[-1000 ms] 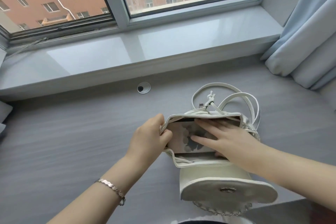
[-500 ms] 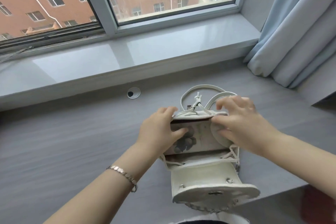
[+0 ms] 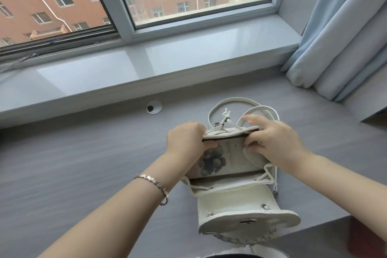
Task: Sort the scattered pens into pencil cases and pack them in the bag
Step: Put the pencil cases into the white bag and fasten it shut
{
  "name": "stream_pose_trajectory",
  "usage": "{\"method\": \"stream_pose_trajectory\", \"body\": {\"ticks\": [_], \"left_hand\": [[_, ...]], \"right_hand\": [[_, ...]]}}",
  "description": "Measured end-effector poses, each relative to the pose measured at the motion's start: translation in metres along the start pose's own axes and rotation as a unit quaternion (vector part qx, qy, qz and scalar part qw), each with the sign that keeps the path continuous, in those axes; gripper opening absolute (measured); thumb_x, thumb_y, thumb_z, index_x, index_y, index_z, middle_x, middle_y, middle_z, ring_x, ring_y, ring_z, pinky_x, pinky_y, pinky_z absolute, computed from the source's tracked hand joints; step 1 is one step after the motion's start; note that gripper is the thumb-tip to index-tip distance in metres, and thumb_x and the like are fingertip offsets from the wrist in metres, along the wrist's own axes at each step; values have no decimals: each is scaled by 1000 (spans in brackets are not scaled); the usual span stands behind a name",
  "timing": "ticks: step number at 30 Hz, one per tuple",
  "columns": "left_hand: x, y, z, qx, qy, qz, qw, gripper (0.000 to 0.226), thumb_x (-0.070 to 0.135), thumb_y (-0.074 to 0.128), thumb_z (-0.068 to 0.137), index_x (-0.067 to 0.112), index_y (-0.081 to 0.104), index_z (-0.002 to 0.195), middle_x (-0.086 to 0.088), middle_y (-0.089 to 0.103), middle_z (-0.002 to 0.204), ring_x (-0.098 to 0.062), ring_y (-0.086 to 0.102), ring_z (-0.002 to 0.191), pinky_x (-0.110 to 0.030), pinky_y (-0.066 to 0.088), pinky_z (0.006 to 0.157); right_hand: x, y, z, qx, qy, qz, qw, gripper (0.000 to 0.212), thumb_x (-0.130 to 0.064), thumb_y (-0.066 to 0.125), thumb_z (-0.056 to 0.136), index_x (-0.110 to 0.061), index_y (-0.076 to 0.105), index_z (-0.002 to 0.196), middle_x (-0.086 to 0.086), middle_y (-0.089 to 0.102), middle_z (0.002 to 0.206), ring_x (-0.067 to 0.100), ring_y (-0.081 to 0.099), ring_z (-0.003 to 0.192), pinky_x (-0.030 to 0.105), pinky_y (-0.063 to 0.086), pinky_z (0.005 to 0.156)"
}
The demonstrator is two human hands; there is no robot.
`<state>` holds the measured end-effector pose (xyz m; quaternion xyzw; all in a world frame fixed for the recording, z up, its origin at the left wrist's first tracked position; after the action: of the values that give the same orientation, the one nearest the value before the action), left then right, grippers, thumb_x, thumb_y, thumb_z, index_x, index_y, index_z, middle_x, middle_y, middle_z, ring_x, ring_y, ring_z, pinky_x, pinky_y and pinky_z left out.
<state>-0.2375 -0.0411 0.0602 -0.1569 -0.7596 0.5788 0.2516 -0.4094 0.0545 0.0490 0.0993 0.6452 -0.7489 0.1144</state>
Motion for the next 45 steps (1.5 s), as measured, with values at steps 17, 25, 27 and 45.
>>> {"method": "stream_pose_trajectory", "body": {"ticks": [17,25,27,45], "left_hand": [[-4,17,-9,63,26,18,998,31,41,48,91,13,59,84,-1,60,95,-25,56,89,-28,25,60],[-4,18,-10,80,33,11,996,32,39,52,90,10,60,80,-4,60,89,-28,56,85,-27,14,46],[-4,19,-11,94,41,5,995,32,38,63,83,10,59,69,-4,60,77,-27,58,72,-25,11,45],[-32,-15,-54,345,76,37,935,34,2,53,56,15,73,81,1,68,75,-25,62,66,-26,45,42]], "right_hand": [[10,7,24,-11,-72,150,986,17,-2,66,64,-12,66,50,-4,66,97,15,64,75,30,51,67],[13,10,17,99,-37,202,974,30,-2,68,64,-23,45,64,-1,48,100,6,56,69,13,44,68],[12,9,14,113,0,199,974,39,-10,75,64,-23,39,74,-2,41,104,-1,45,74,4,37,74],[-44,-4,20,204,-54,141,967,26,1,46,65,-10,69,69,2,56,65,13,48,63,26,40,50]]}}
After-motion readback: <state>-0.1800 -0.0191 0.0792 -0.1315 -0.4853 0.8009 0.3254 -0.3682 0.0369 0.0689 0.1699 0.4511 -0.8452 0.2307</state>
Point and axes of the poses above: each hand's wrist, its own z-axis towards the middle knuckle, its own y-axis out of the palm, x = y × z, the point moved 2 cm from there along z, towards the middle knuckle
